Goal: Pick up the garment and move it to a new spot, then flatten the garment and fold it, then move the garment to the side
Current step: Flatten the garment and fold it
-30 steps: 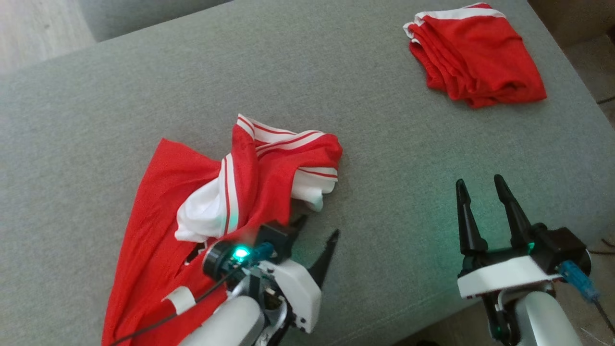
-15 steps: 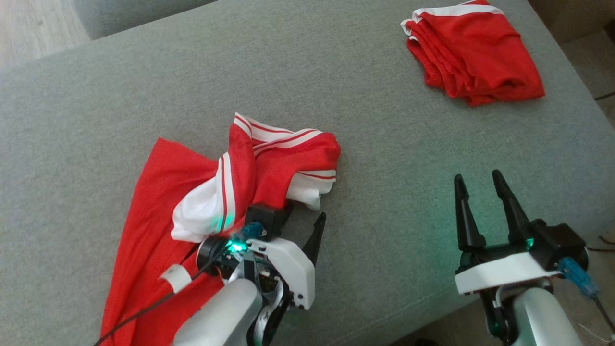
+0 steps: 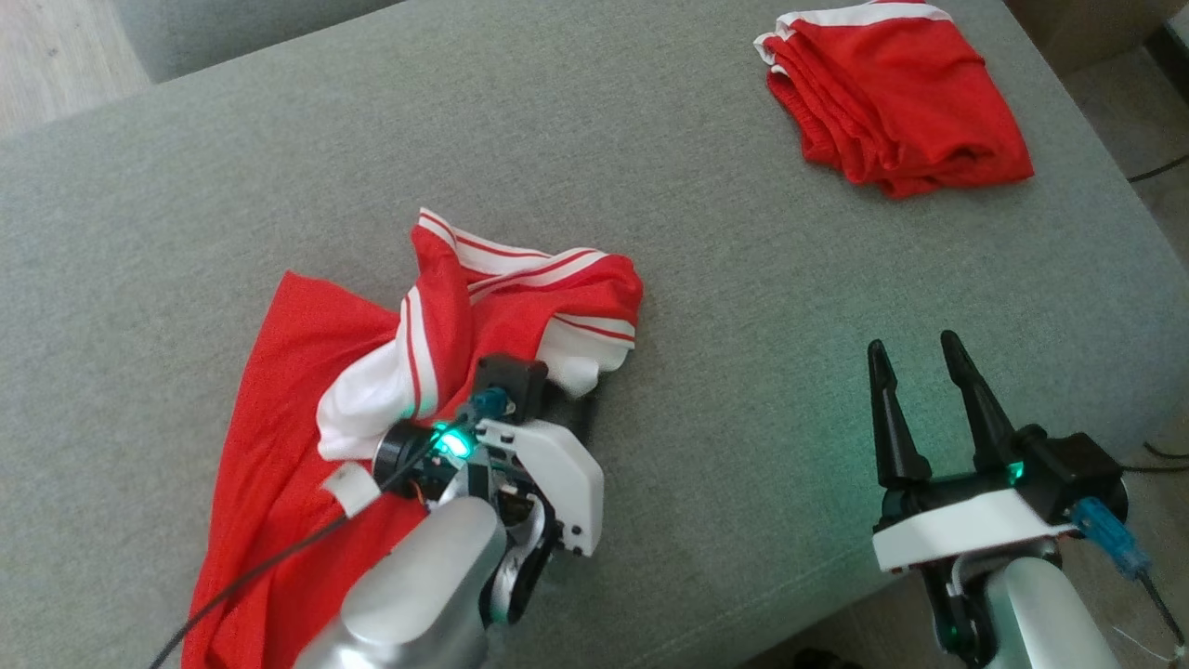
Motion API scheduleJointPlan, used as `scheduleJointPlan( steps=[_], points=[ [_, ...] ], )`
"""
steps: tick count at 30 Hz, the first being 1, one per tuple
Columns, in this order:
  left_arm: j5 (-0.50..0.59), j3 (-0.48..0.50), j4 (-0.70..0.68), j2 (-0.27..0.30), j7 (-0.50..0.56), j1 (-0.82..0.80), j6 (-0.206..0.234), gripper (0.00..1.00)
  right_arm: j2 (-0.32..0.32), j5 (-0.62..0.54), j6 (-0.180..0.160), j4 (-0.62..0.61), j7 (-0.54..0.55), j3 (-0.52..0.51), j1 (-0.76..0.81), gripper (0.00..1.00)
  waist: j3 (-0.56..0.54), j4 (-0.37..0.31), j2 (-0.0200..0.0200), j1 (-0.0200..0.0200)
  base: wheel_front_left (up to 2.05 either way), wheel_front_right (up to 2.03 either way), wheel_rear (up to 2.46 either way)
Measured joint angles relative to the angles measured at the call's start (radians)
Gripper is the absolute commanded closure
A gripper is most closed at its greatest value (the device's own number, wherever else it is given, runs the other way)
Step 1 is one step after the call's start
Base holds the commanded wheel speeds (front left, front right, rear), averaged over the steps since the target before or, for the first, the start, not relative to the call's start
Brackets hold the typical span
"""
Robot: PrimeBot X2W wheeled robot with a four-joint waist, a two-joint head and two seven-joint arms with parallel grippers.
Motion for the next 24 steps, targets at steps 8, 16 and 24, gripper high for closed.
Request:
scheduleJointPlan(
  steps=[8,16,24],
  points=[
    [0.007,-0.141,-0.078,0.044,0.181,-0.02,-0.175,1.0,0.0,0.007,0.0,0.008,0.0,-0.014,0.007,0.0,-0.03,0.02,0.0,-0.0001,0.0,0.0,0.0],
    [-0.144,-0.312,-0.356,0.138,0.539,-0.07,-0.292,1.0,0.0,0.007,0.0,0.018,0.0,-0.015,0.034,0.0,-0.086,0.073,0.0,-0.0001,0.0,0.0,0.0],
    [-0.275,-0.276,-0.334,0.011,0.491,-0.048,-0.235,0.0,0.0,0.017,0.0,0.019,0.0,0.001,0.034,0.0,-0.096,0.081,0.0,-0.0001,0.0,0.0,0.0]
  ],
)
